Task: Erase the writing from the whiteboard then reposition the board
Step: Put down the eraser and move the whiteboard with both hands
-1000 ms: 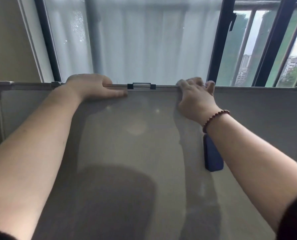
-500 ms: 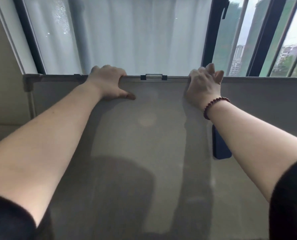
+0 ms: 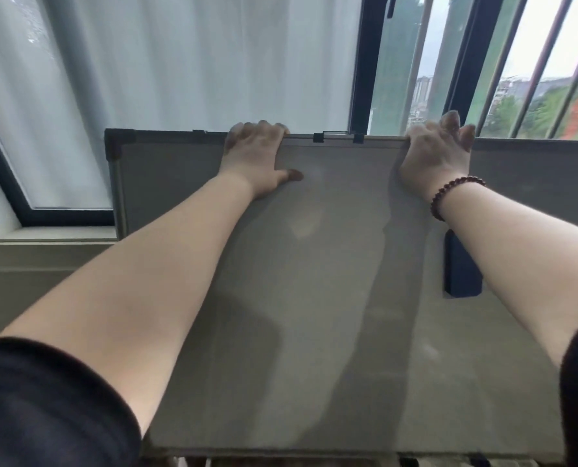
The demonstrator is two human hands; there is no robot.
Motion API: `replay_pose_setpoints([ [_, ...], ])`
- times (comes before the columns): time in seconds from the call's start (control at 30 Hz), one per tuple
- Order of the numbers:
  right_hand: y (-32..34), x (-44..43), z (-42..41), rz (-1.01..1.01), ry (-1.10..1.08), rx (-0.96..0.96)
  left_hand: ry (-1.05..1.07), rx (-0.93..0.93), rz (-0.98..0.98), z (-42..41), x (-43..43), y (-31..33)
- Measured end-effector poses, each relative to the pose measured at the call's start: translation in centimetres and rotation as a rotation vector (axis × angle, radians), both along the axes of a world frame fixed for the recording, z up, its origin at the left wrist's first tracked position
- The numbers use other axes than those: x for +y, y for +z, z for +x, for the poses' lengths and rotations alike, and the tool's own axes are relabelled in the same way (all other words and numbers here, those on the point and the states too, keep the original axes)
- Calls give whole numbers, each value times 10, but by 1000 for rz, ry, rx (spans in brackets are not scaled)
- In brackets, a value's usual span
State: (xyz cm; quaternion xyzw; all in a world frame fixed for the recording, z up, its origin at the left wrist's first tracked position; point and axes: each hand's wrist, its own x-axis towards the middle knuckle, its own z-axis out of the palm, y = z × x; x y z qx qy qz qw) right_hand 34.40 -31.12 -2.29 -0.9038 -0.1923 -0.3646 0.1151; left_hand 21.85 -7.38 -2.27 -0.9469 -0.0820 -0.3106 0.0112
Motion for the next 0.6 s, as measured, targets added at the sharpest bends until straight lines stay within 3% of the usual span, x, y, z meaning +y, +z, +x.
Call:
replay_pose_setpoints([
  [0.37,0,-44,28,-54,-55,54,-17,10,35,46,-31,1],
  [0.6,-7,-54,8,107,113,25,4,35,5,35,-31,5],
])
